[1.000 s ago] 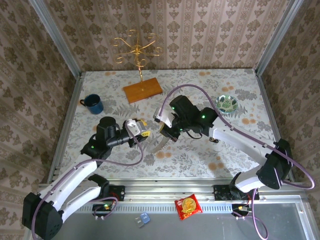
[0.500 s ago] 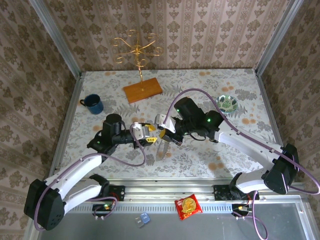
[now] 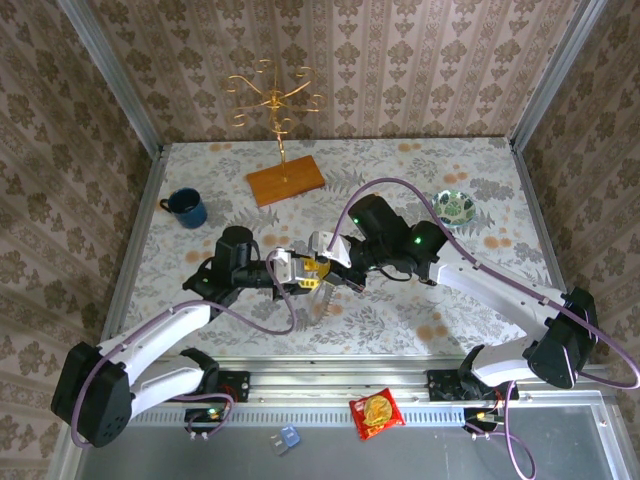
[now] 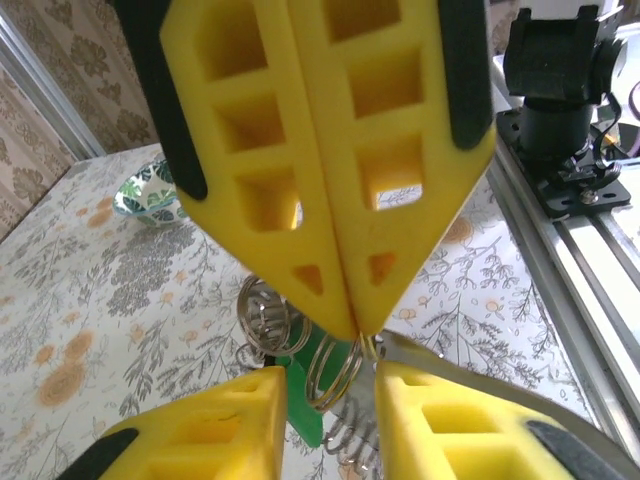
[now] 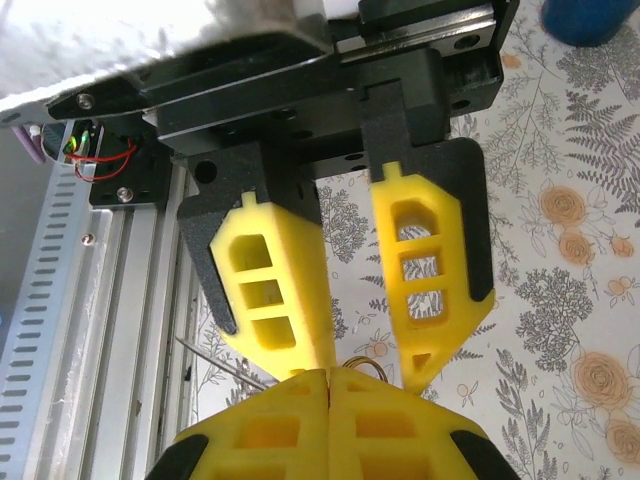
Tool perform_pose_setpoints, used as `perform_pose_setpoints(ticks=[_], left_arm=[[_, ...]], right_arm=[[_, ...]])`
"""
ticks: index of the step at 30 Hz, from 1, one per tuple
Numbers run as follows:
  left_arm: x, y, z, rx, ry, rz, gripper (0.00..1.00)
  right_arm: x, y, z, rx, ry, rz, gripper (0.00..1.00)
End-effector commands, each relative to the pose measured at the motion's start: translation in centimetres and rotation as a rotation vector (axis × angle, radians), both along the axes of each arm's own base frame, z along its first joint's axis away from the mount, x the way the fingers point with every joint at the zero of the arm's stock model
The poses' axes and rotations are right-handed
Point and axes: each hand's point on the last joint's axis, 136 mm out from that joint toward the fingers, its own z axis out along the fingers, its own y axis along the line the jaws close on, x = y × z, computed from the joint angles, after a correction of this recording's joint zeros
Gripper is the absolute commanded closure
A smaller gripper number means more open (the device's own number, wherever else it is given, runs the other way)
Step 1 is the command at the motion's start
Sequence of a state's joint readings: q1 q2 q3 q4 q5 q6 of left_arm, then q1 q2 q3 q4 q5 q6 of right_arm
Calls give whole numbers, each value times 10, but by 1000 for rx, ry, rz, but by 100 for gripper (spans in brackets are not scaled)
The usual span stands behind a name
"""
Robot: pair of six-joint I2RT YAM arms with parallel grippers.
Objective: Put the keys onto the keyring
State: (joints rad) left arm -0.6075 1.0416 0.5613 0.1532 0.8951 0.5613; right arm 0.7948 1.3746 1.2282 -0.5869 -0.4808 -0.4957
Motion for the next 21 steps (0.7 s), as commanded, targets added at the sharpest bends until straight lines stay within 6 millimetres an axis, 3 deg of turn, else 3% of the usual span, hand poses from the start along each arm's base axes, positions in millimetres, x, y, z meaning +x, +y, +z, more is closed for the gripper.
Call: perform_pose_setpoints(ticks=[1, 7, 15, 18, 21], left_arm=[[-4, -5, 19, -51, -41, -54, 78], [-6, -6, 19, -48, -10, -70, 98], [8, -4, 20, -53, 246, -56, 99], [13, -3, 20, -63, 332, -52, 88], [19, -3, 16, -54, 378, -25, 62]], right_arm=[[-9, 0, 4, 10, 2, 46, 100], [-12, -2, 1, -12, -8, 62, 100], [-18, -4, -10, -103, -119, 96, 100], [-19, -3, -11, -111, -151, 103, 100], [-18, -1, -10, -98, -166, 101, 100]])
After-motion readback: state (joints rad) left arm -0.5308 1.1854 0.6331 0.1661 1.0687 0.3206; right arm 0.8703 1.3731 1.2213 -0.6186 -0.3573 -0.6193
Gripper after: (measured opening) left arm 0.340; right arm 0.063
